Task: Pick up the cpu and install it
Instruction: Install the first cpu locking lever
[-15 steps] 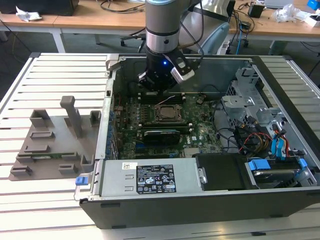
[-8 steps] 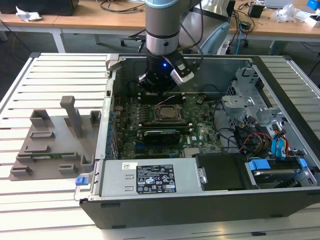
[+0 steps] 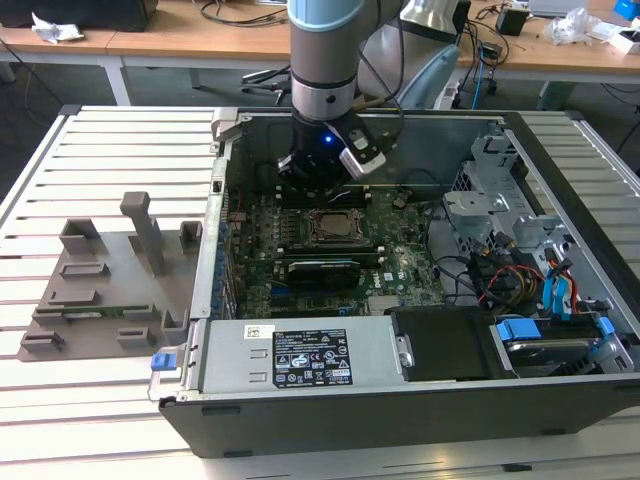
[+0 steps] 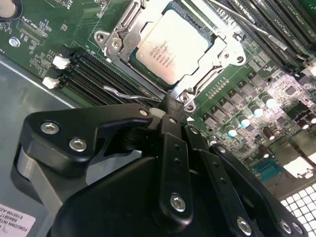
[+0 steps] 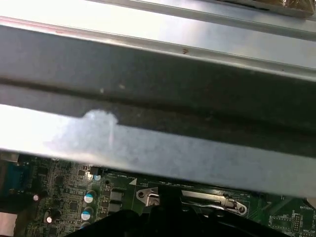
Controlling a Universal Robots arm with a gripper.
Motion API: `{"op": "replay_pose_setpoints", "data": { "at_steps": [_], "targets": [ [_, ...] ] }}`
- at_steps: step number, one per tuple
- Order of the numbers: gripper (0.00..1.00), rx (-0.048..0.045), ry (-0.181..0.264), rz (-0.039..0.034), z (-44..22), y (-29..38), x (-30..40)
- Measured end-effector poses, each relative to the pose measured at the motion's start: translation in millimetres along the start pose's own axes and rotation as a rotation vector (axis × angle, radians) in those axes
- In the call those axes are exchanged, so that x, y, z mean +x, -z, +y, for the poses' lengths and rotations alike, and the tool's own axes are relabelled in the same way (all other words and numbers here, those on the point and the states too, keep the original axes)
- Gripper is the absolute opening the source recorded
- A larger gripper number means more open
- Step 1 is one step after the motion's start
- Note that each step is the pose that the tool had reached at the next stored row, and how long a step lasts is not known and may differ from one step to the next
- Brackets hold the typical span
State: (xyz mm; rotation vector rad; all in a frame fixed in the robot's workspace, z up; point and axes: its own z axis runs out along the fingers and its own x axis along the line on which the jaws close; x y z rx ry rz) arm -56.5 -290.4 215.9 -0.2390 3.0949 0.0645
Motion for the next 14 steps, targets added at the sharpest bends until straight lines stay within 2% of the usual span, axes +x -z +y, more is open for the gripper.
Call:
{"op": "replay_pose_setpoints", "data": {
  "at_steps": [3,6,8,9,11,12,14],
  "targets": [
    [0.11,-0.0044,0.001,-0.0008,2.4,-0.4,0.2],
    [0.11,-0.005,0.001,-0.0009,7.5,-1.2,-0.6],
    [0.11,-0.003,-0.002,-0.0007,7.5,-1.5,-1.2],
    [0.11,0.0034,-0.008,0.0,7.4,-1.5,-1.4],
    [0.11,0.0299,-0.028,0.0031,7.3,-1.7,-1.8],
    [0.11,0.0344,-0.036,0.0035,7.2,-2.0,-2.8],
    [0.11,0.0355,-0.051,0.0033,7.3,-2.6,-3.4]
  ]
}}
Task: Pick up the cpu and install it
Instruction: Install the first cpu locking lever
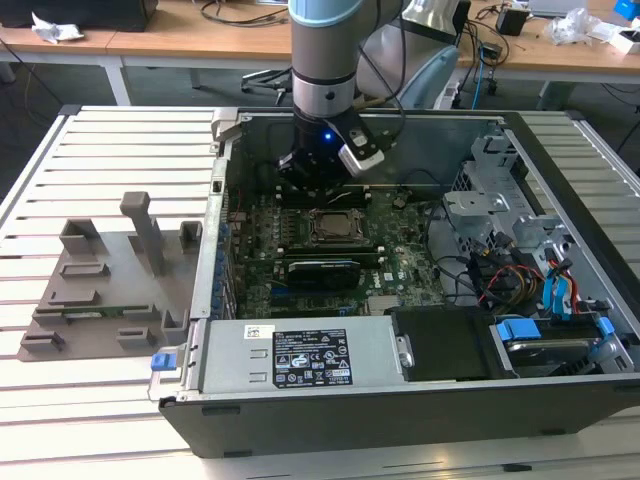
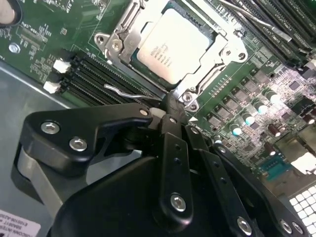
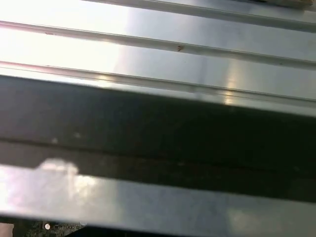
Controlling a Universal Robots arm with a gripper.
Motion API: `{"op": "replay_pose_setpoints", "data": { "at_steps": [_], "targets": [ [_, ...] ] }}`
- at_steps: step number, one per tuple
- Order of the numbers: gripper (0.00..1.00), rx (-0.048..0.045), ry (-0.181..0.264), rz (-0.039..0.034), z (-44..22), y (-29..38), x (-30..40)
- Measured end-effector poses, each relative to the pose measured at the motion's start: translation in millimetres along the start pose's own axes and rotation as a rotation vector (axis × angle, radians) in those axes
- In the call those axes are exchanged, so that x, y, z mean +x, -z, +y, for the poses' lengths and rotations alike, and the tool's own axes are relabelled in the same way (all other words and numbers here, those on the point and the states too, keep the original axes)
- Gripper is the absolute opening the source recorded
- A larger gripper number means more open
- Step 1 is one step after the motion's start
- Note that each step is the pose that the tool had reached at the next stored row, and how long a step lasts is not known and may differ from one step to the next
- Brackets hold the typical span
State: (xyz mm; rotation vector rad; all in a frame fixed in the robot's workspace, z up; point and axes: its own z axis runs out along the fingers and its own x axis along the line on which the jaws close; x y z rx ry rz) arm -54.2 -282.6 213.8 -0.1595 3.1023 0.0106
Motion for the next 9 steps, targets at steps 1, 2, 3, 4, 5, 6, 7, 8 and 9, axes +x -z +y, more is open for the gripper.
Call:
{"op": "replay_pose_setpoints", "data": {
  "at_steps": [1,2,3,4,5,6,7,8,9],
  "targets": [
    [0.11,0.0005,-0.008,0.0,0.1,-0.2,-0.1],
    [0.11,0.0011,-0.021,0.0,0.2,-0.6,-0.2],
    [0.11,0.0014,-0.03,-0.0001,0.8,-0.9,-0.2],
    [0.11,0.0017,-0.032,0.0,2.4,-0.9,-0.4],
    [0.11,0.0019,-0.032,0.0,3.9,-0.9,-0.6],
    [0.11,0.0027,-0.033,0.0,7.3,-1.0,-1.0],
    [0.11,0.0037,-0.034,0.0,8.6,-1.0,-1.1],
    [0.11,0.0057,-0.034,0.0001,8.8,-1.1,-1.3],
    [0.11,0.0089,-0.034,0.0005,8.7,-1.1,-1.4]
  ]
}}
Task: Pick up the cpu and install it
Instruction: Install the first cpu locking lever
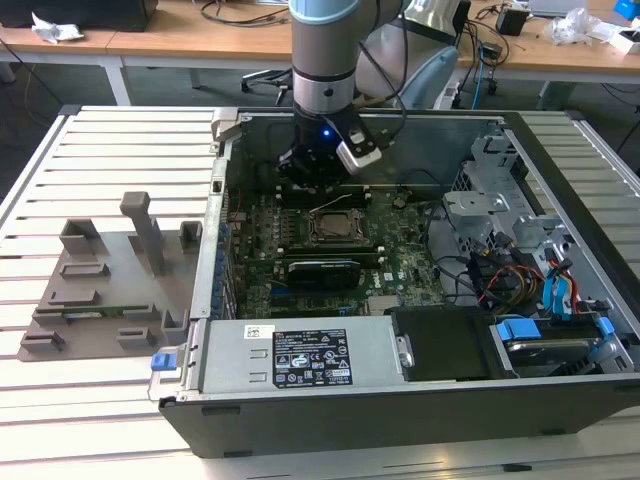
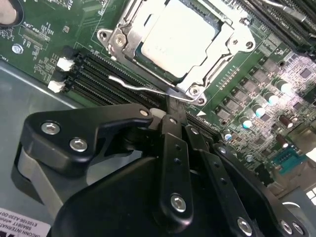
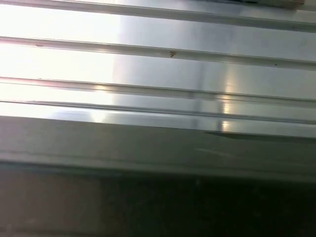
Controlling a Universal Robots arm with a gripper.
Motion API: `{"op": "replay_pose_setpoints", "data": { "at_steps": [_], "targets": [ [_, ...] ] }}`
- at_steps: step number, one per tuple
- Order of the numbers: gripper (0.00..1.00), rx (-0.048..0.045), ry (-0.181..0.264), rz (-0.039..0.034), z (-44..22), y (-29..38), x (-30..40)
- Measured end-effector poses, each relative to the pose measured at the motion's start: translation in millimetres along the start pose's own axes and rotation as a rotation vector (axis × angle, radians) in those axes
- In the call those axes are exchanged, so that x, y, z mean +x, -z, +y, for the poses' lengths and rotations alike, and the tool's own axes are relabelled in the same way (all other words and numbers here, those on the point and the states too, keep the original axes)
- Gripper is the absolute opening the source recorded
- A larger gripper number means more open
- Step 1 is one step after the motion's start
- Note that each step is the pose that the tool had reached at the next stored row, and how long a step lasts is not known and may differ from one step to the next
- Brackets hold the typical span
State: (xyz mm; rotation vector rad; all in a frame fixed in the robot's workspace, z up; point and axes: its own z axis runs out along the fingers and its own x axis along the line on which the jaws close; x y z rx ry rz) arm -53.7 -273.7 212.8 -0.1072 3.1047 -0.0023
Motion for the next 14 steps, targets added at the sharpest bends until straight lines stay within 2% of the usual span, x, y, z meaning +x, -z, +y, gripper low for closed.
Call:
{"op": "replay_pose_setpoints", "data": {
  "at_steps": [1,4,14],
  "targets": [
    [0.11,0.004,0.0,0.0003,0.0,0.0,-0.1],
    [0.11,0.0248,0.001,0.0017,-0.1,-0.1,-1.7],
    [0.11,0.0257,0.001,0.0025,0.1,-4.4,-12.4]
  ]
}}
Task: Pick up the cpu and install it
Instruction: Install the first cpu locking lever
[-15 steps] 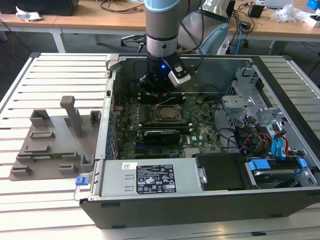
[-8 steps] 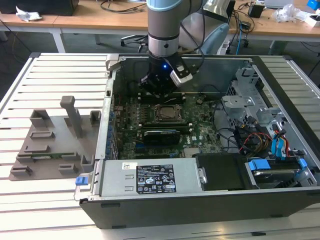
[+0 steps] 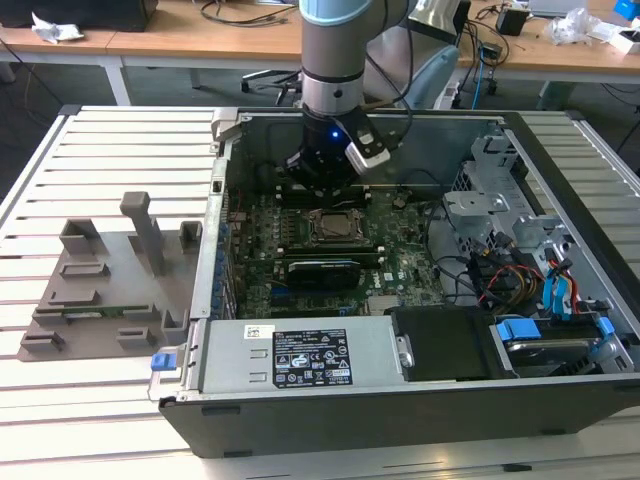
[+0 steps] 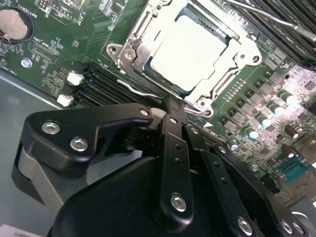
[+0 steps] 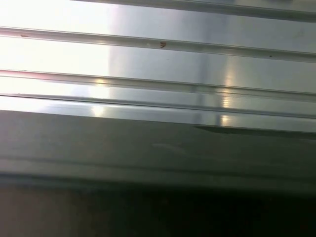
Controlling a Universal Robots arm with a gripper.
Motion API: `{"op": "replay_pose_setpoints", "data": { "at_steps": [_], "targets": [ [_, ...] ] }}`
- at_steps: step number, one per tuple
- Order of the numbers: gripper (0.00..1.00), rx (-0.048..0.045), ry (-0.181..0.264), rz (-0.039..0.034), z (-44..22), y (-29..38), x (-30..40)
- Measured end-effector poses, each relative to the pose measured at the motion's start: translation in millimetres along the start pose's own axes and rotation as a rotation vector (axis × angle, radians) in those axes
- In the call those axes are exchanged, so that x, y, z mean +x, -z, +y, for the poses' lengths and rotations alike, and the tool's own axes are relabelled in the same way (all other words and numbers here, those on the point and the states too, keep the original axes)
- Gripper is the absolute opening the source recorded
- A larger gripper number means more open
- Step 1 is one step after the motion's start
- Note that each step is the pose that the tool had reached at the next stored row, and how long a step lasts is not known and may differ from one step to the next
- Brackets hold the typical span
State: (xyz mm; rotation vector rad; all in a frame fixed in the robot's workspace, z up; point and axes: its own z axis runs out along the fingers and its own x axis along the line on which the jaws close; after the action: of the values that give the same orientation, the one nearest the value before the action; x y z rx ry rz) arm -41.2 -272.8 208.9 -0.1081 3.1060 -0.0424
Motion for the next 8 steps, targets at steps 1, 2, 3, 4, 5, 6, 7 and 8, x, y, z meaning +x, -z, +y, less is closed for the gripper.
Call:
{"op": "replay_pose_setpoints", "data": {
  "at_steps": [1,2,3,4,5,6,7,8],
  "targets": [
    [0.11,0.0001,0.0,0.0,0.0,-0.3,-0.9],
    [0.11,0.0002,0.0,0.0001,-0.1,-0.6,-1.8],
    [0.11,0.0005,0.0,0.0001,-0.2,-0.9,-2.9],
    [0.11,0.0008,0.0,0.0002,-0.3,-1.4,-4.7],
    [0.11,0.0009,0.0,0.0003,-0.3,-1.8,-6.2],
    [0.11,0.001,0.0,0.0003,-0.4,-2.1,-7.3],
    [0.11,0.0011,0.0,0.0007,-0.4,-2.6,-9.3],
    [0.11,0.0012,0.0,0.0008,-0.5,-2.9,-10.5]
  ]
}}
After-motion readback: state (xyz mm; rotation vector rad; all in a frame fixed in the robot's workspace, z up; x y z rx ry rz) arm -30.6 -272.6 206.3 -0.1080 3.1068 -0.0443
